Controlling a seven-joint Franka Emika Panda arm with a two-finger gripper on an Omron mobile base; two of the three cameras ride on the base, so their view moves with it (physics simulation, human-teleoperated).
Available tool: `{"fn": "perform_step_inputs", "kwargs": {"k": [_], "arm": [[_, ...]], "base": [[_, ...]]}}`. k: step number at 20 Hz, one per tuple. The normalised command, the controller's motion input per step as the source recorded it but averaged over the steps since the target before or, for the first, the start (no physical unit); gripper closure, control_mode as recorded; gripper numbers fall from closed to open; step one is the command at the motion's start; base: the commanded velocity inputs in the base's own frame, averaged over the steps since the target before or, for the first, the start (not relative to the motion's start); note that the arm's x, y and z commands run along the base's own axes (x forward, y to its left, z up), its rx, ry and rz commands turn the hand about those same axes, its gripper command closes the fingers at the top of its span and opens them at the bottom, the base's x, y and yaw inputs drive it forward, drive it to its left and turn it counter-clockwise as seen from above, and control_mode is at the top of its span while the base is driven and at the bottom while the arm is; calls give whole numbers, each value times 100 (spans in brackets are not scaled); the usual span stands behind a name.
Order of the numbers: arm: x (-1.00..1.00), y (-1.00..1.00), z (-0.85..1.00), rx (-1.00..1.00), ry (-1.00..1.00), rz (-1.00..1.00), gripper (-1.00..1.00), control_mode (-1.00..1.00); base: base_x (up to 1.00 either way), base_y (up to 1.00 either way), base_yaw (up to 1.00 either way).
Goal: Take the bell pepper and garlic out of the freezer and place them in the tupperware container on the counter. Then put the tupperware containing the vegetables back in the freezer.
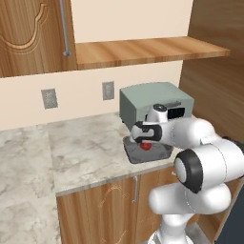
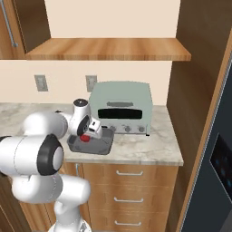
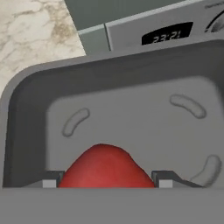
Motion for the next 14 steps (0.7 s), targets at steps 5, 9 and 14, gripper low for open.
{"fn": "perform_step_inputs", "kwargs": {"k": [5, 9, 14], "arm": [[29, 13, -26, 0, 0, 0, 100, -100], [32, 18, -19, 0, 0, 0, 100, -100], [26, 12, -18, 0, 0, 0, 100, -100]], "base": [[0, 0, 0], [0, 0, 0], [0, 0, 0]]}}
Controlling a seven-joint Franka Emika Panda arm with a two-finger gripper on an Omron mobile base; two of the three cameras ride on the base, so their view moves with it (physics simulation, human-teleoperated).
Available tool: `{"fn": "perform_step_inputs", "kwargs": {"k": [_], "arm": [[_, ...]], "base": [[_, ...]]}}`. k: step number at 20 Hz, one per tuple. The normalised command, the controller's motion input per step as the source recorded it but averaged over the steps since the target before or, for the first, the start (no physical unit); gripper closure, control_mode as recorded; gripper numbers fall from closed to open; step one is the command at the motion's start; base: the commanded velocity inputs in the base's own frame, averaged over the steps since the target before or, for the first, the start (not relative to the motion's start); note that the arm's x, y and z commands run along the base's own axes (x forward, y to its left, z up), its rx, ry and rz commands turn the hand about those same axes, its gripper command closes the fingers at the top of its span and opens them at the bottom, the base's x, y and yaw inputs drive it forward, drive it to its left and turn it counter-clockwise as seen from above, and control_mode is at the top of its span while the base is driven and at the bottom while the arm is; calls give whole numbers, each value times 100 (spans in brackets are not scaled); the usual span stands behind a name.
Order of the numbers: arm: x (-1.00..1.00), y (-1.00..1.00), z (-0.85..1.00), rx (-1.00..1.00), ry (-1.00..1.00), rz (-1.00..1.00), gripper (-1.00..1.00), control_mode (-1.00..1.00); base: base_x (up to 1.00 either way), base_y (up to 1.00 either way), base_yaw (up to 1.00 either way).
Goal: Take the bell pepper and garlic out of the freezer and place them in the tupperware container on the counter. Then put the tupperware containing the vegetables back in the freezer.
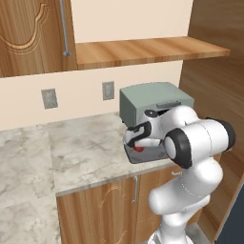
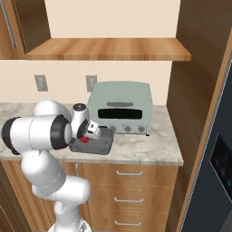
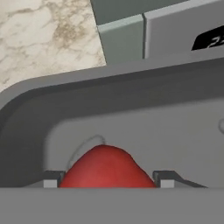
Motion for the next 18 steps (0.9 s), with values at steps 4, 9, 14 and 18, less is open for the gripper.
{"fn": "perform_step_inputs", "kwargs": {"k": [4, 9, 14, 18], "arm": [[18, 1, -15, 0, 0, 0, -100, -100], [-7, -2, 0, 0, -7, 0, -100, -100], [-5, -1, 9, 1, -4, 0, -100, -100], [-16, 0, 45, 3, -12, 0, -100, -100]], "base": [[0, 0, 0], [0, 0, 0], [0, 0, 0], [0, 0, 0]]}}
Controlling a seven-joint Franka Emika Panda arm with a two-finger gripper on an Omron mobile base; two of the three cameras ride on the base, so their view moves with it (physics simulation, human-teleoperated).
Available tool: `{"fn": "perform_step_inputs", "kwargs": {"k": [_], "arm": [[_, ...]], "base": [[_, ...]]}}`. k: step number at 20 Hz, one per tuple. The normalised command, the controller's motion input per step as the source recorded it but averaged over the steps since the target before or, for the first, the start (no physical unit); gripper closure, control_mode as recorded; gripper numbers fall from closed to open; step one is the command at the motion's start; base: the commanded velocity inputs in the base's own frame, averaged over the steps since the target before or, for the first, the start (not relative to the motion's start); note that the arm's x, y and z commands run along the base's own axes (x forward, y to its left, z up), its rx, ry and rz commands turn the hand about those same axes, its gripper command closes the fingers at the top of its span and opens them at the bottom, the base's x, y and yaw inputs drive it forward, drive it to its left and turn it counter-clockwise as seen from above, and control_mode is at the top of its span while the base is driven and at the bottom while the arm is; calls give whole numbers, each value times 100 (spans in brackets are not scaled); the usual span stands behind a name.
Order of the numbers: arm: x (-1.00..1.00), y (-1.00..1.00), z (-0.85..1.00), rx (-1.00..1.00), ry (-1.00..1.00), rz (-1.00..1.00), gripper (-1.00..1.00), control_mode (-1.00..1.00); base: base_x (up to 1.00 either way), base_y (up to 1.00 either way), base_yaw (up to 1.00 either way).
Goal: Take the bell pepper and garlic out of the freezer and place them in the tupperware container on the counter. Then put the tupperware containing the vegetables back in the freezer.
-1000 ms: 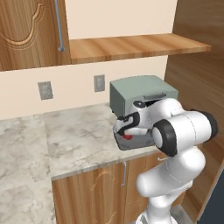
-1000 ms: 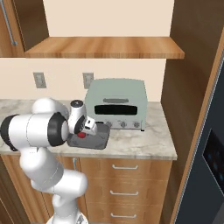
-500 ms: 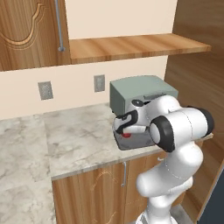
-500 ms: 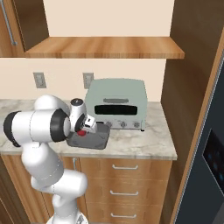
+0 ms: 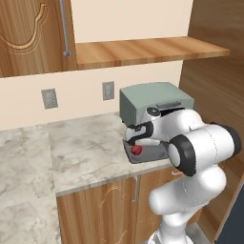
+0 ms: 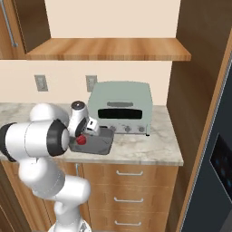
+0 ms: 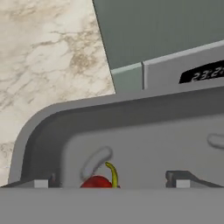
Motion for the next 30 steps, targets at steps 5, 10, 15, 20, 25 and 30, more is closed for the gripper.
{"fn": "perform_step_inputs", "kwargs": {"k": [5, 10, 15, 20, 25, 30], "arm": [[-58, 0, 86, 5, -25, 0, -100, -100], [-97, -1, 100, 1, -27, -1, -100, -100], [-100, 0, 91, 0, -11, -5, -100, -100], [-100, 0, 90, 0, -1, -6, -100, -100], [-98, 0, 74, 0, 0, -8, -100, -100], [-65, 0, 40, 0, 6, -5, -100, -100]], "base": [[0, 0, 0], [0, 0, 0], [0, 0, 0], [0, 0, 0], [0, 0, 0], [0, 0, 0]]}}
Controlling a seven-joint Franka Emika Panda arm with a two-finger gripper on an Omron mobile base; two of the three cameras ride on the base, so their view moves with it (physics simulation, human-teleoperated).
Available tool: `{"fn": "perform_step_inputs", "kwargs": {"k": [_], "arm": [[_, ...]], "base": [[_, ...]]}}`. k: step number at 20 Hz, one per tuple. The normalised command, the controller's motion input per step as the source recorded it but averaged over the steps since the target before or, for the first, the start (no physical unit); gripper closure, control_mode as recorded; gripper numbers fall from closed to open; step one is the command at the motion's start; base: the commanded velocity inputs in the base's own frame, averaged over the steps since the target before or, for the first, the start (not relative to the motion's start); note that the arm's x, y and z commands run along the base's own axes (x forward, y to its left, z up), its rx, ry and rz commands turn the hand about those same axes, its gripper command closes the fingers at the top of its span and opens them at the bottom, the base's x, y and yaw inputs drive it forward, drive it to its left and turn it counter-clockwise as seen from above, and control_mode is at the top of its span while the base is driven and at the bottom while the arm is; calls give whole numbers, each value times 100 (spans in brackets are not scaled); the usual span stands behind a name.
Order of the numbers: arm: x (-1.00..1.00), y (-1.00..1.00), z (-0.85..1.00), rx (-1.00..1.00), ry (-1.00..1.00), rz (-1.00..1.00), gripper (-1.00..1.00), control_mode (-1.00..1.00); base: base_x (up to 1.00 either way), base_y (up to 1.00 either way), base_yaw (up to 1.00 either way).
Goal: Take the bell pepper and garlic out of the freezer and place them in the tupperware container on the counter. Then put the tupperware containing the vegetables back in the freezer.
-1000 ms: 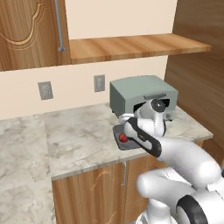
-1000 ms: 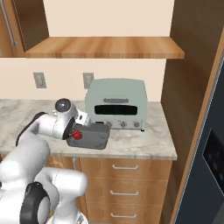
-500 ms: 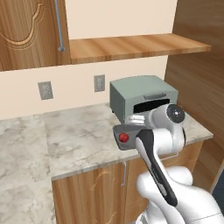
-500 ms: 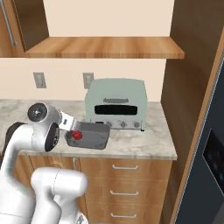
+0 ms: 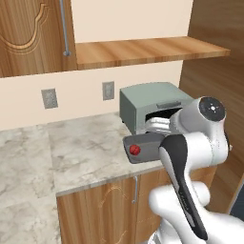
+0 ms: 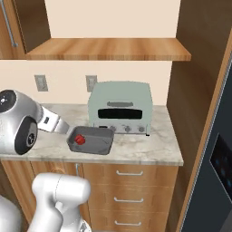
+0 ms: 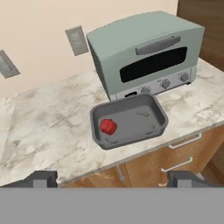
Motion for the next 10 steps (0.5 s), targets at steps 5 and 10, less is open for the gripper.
{"fn": "perform_step_inputs", "kwargs": {"k": [5, 10], "arm": [[-27, -10, 0, 0, 24, 0, -100, -100], [-5, -12, -20, 0, 32, 0, -100, -100]], "base": [[0, 0, 0], [0, 0, 0]]}}
